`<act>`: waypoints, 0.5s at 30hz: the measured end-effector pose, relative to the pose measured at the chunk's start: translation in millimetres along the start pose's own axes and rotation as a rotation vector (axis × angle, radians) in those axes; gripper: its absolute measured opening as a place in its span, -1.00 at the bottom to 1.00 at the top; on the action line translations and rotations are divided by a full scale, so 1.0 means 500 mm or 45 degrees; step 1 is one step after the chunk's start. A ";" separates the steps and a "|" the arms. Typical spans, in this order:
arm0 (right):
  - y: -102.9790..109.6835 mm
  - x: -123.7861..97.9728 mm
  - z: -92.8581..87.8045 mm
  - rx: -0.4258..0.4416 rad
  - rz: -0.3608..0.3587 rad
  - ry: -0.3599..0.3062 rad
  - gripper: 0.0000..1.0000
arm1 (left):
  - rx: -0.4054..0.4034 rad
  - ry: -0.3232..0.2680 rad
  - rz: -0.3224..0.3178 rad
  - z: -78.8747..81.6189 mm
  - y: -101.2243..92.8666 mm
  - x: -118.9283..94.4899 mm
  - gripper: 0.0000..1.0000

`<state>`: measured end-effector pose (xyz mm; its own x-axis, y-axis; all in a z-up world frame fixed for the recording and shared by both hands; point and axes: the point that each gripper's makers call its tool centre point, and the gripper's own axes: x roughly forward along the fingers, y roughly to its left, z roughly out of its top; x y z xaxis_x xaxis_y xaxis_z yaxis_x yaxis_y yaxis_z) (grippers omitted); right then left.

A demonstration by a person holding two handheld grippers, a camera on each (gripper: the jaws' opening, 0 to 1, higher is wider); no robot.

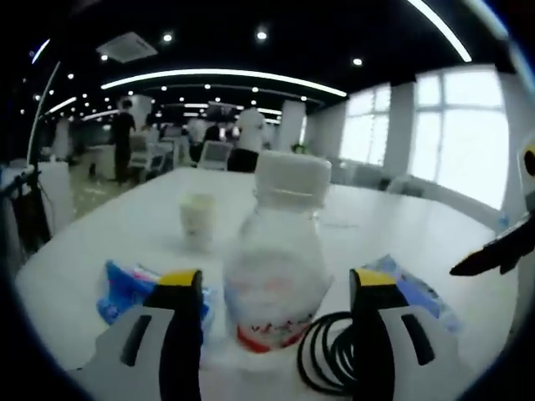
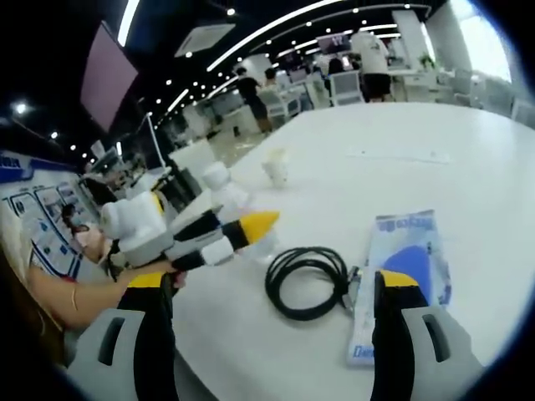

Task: Arrange the tabletop items into an orderly group along one side of the table until the central work area is clear of visible clutter.

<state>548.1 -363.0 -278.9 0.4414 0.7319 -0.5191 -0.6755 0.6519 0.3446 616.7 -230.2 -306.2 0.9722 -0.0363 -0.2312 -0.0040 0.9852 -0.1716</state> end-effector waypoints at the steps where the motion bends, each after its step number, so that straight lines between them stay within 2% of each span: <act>1: -0.002 -0.001 0.000 0.001 -0.004 0.000 0.99 | 0.012 0.003 0.004 -0.001 0.001 0.001 0.28; 3: -0.004 -0.001 -0.001 0.004 -0.011 0.002 0.99 | 0.041 0.006 0.005 -0.002 0.000 0.002 0.17; 8: -0.008 -0.003 -0.006 -0.002 -0.020 0.016 0.99 | 0.009 0.013 -0.001 -0.006 0.001 0.004 -0.02; 15: -0.014 -0.005 -0.008 -0.007 -0.024 0.022 0.99 | 0.038 0.026 -0.014 -0.006 0.005 0.008 -0.09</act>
<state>549.2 -370.2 -283.1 0.4435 0.7160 -0.5390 -0.6706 0.6642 0.3305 619.6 -228.2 -310.6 0.9673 -0.0499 -0.2489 0.0136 0.9893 -0.1454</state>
